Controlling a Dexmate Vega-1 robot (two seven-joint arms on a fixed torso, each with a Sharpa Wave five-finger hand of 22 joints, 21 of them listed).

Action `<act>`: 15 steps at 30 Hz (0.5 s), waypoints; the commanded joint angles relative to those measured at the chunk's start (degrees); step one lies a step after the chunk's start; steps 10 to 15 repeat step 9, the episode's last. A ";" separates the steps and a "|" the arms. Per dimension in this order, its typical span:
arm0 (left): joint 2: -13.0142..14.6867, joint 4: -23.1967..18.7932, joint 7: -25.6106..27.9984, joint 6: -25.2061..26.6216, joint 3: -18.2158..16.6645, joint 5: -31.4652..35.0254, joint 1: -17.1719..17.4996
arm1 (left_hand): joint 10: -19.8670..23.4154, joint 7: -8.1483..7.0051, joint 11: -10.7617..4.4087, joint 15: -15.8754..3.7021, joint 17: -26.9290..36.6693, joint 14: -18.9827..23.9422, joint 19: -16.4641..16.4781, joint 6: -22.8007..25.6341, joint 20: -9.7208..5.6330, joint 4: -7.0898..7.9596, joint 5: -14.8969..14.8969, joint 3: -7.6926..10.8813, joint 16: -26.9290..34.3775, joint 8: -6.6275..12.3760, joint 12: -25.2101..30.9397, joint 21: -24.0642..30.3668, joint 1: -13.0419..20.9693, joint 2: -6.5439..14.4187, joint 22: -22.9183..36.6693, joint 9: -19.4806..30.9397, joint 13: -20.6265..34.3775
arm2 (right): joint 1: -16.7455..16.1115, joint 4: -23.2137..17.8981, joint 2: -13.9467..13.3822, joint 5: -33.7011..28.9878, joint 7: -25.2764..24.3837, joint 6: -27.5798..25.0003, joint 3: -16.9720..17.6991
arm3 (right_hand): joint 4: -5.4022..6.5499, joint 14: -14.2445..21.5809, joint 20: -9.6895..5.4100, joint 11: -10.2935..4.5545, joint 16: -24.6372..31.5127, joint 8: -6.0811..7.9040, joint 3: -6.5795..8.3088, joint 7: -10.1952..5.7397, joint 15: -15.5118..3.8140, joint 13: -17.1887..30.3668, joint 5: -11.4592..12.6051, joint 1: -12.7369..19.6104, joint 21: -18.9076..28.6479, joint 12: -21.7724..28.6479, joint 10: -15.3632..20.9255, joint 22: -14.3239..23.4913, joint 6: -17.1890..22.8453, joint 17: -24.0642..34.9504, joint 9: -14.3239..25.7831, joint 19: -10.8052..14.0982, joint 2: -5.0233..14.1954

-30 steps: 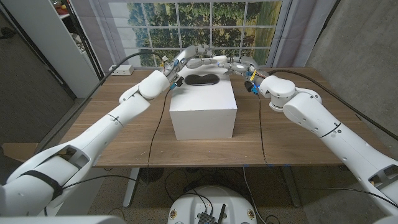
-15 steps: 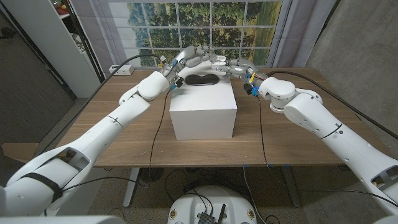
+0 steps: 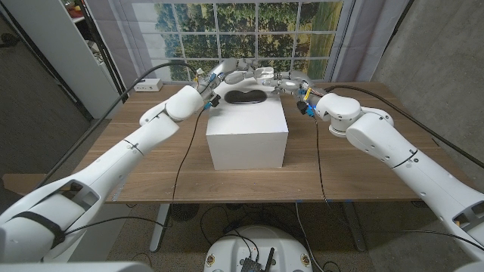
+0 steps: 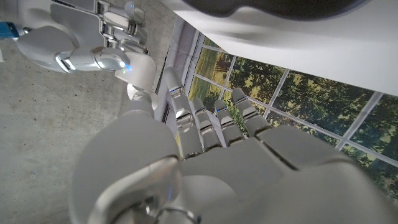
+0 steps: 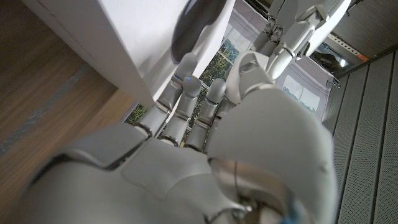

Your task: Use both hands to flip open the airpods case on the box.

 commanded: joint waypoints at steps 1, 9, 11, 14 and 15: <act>2.51 -3.20 1.10 3.65 -0.90 2.89 1.16 | -0.09 0.09 0.23 -2.68 0.19 0.04 -0.33 -1.36 0.16 0.44 -0.38 -0.85 -0.12 -0.91 -0.29 0.13 -1.54 -0.58 0.09 -0.35 0.18 | 0.54 0.10 -0.14 1.18 0.72 -0.23 0.39 | 0.59 0.26 -2.57 -0.37 -0.35 0.21 0.89 -1.38 -9.17 0.03 0.29 -0.03 0.74 0.11 0.23 0.03 2.60 0.09 10.24 -0.40 0.50; 2.58 -1.69 1.38 -1.43 -3.07 -2.09 3.28 | -0.76 -2.14 0.68 -2.34 0.32 -0.42 -1.31 -6.63 1.07 2.02 -0.80 -3.38 -0.35 -4.78 -0.92 -0.34 -5.85 -2.71 -0.17 -2.33 0.17 | 1.22 1.19 0.19 2.07 0.59 -1.39 0.43 | 0.59 0.44 -2.58 -0.33 -0.54 0.08 0.95 -1.29 -9.18 0.11 0.28 -0.02 1.48 0.16 0.36 -0.25 2.66 0.09 10.44 -0.61 0.51; 2.58 -1.69 1.38 -1.43 -3.07 -2.09 3.28 | -0.76 -2.14 0.68 -2.34 0.32 -0.42 -1.31 -6.63 1.07 2.02 -0.80 -3.38 -0.35 -4.78 -0.92 -0.34 -5.85 -2.71 -0.17 -2.33 0.17 | 1.22 1.19 0.19 2.07 0.59 -1.39 0.43 | 0.59 0.44 -2.58 -0.33 -0.54 0.08 0.95 -1.29 -9.18 0.11 0.28 -0.02 1.48 0.16 0.36 -0.25 2.66 0.09 10.44 -0.61 0.51; 2.58 -1.69 1.38 -1.43 -3.07 -2.09 3.28 | -0.76 -2.14 0.68 -2.34 0.32 -0.42 -1.31 -6.63 1.07 2.02 -0.80 -3.38 -0.35 -4.78 -0.92 -0.34 -5.85 -2.71 -0.17 -2.33 0.17 | 1.22 1.19 0.19 2.07 0.59 -1.39 0.43 | 0.59 0.44 -2.58 -0.33 -0.54 0.08 0.95 -1.29 -9.18 0.11 0.28 -0.02 1.48 0.16 0.36 -0.25 2.66 0.09 10.44 -0.61 0.51; 2.58 -1.69 1.38 -1.43 -3.07 -2.09 3.28 | -0.76 -2.14 0.68 -2.34 0.32 -0.42 -1.31 -6.63 1.07 2.02 -0.80 -3.38 -0.35 -4.78 -0.92 -0.34 -5.85 -2.71 -0.17 -2.33 0.17 | 1.22 1.19 0.19 2.07 0.59 -1.39 0.43 | 0.59 0.44 -2.58 -0.33 -0.54 0.08 0.95 -1.29 -9.18 0.11 0.28 -0.02 1.48 0.16 0.36 -0.25 2.66 0.09 10.44 -0.61 0.51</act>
